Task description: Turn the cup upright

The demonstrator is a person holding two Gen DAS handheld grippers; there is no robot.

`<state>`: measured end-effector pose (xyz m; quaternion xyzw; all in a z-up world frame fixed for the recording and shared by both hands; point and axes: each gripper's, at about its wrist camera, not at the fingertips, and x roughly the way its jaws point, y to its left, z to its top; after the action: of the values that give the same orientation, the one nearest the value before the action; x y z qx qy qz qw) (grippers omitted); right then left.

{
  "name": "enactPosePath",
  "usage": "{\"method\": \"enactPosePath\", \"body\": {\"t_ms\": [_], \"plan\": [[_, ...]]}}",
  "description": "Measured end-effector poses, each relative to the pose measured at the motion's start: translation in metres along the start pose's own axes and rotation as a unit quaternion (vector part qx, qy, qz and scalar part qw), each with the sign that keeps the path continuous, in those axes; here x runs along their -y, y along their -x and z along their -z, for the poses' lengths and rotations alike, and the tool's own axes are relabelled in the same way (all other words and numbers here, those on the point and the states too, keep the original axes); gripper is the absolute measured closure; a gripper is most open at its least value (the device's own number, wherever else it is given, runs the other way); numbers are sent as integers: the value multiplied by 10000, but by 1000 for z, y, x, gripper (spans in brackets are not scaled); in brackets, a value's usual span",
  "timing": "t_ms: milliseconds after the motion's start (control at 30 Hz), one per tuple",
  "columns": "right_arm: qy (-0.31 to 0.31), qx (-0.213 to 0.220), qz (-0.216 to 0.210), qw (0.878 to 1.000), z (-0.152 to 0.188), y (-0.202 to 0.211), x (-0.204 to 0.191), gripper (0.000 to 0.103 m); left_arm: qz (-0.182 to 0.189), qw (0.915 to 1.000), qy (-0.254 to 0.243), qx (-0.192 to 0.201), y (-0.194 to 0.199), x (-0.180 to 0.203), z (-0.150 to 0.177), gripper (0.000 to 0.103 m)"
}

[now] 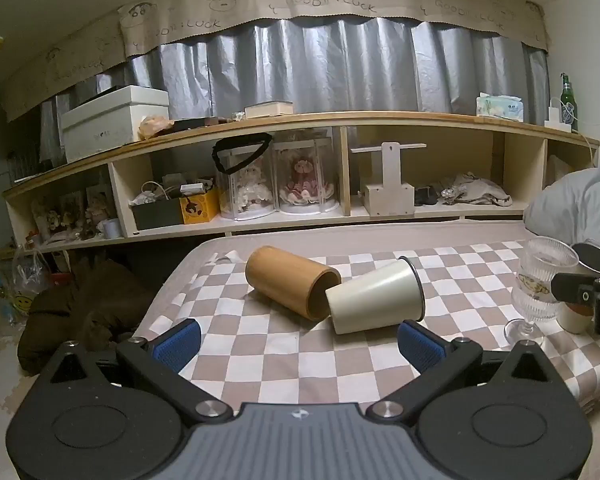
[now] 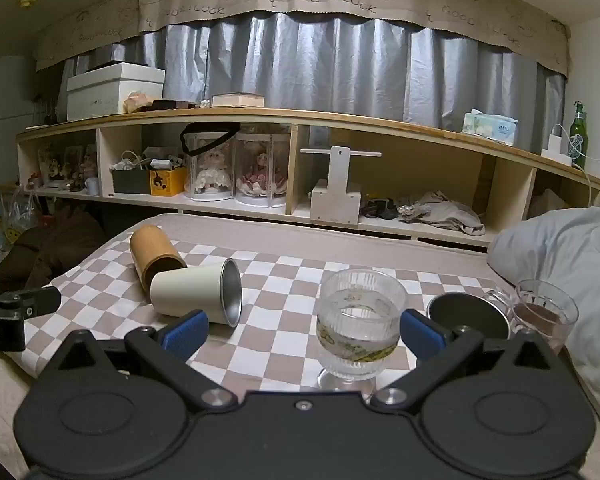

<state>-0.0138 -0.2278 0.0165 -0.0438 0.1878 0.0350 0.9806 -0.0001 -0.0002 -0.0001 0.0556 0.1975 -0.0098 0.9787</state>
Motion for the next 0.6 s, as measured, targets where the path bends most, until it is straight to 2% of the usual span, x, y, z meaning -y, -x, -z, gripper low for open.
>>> {"method": "enactPosePath", "body": {"t_ms": [600], "plan": [[9,-8,8,10000,1,0,0,0,14,10000,15,-23,0,0,0,0]]}}
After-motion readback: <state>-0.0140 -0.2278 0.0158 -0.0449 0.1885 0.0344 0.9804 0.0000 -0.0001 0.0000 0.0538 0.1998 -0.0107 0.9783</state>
